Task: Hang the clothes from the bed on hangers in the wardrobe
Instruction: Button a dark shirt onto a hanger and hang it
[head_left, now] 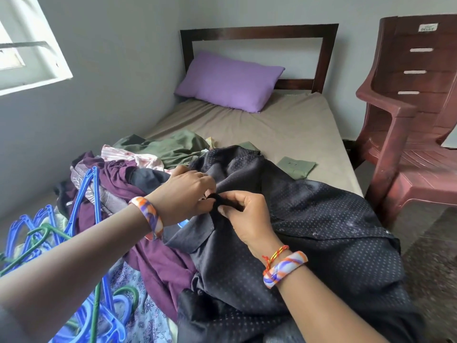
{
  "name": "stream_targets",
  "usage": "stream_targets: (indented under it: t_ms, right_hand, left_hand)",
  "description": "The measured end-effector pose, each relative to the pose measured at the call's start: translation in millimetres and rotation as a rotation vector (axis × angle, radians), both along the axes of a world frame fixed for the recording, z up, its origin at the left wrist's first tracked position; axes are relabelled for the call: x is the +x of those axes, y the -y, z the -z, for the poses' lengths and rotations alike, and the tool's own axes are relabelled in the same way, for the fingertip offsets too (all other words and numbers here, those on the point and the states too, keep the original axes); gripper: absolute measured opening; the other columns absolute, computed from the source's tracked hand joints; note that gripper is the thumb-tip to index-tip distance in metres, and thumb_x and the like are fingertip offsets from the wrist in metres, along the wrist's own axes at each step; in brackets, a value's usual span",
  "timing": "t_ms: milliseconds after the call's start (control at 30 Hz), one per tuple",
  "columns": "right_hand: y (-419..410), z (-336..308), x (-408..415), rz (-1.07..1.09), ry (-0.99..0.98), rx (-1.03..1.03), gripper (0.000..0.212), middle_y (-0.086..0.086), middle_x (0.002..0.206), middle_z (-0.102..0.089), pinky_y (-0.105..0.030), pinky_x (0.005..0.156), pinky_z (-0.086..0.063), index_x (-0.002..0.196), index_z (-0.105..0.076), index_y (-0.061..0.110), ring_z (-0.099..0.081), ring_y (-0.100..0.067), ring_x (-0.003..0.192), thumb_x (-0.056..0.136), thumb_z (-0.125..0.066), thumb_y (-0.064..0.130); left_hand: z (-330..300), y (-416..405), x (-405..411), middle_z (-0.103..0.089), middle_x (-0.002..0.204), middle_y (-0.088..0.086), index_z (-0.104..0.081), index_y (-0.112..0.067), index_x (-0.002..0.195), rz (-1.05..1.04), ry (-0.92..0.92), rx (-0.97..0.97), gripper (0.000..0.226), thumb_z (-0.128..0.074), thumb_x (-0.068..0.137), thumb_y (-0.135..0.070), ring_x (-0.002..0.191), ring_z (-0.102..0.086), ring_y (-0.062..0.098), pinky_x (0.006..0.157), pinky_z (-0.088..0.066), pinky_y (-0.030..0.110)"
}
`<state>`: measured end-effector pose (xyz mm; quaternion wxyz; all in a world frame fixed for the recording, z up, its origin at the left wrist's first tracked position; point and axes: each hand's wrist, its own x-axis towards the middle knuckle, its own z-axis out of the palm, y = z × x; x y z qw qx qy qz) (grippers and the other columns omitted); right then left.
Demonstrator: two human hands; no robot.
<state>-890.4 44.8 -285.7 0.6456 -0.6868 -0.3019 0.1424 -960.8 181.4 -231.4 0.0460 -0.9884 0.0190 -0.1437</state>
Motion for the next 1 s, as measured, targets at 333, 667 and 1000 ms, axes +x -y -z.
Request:
stream_targets:
  t_ms: [333, 667, 1000]
  right_hand:
    - [5.4, -8.0, -6.8, 0.289, 0.125, -0.042, 0.01, 0.008, 0.066, -0.064, -0.021, 0.062, -0.047, 0.068, -0.069, 0.02, -0.055, -0.003, 0.06, 0.076, -0.074, 0.023]
    - [-4.4, -0.6, -26.2, 0.217, -0.127, -0.067, 0.014, 0.004, 0.06, -0.067, -0.027, 0.065, -0.05, 0.063, -0.071, 0.017, -0.057, -0.005, 0.058, 0.076, -0.075, 0.02]
    - [-2.4, 4.4, -26.1, 0.281, -0.036, -0.051, 0.004, 0.007, 0.062, -0.065, -0.024, 0.066, -0.05, 0.073, -0.072, 0.015, -0.058, -0.006, 0.06, 0.077, -0.074, 0.015]
  left_hand:
    - [24.0, 0.3, 2.6, -0.061, 0.07, 0.011, -0.064, 0.004, 0.085, -0.193, 0.13, -0.594, 0.033, -0.055, 0.086, -0.027, 0.064, -0.052, 0.024, 0.064, -0.037, 0.03]
    - [29.3, -5.1, -4.4, -0.064, 0.066, 0.003, -0.071, -0.024, 0.064, -0.174, 0.047, -1.204, 0.024, -0.066, 0.085, -0.014, 0.07, -0.052, 0.021, 0.073, -0.043, 0.039]
    - [16.5, 1.4, -6.5, -0.071, 0.077, 0.011, -0.071, -0.002, 0.087, -0.092, -0.001, -0.855, 0.012, -0.07, 0.081, -0.014, 0.062, -0.056, 0.002, 0.067, -0.051, 0.024]
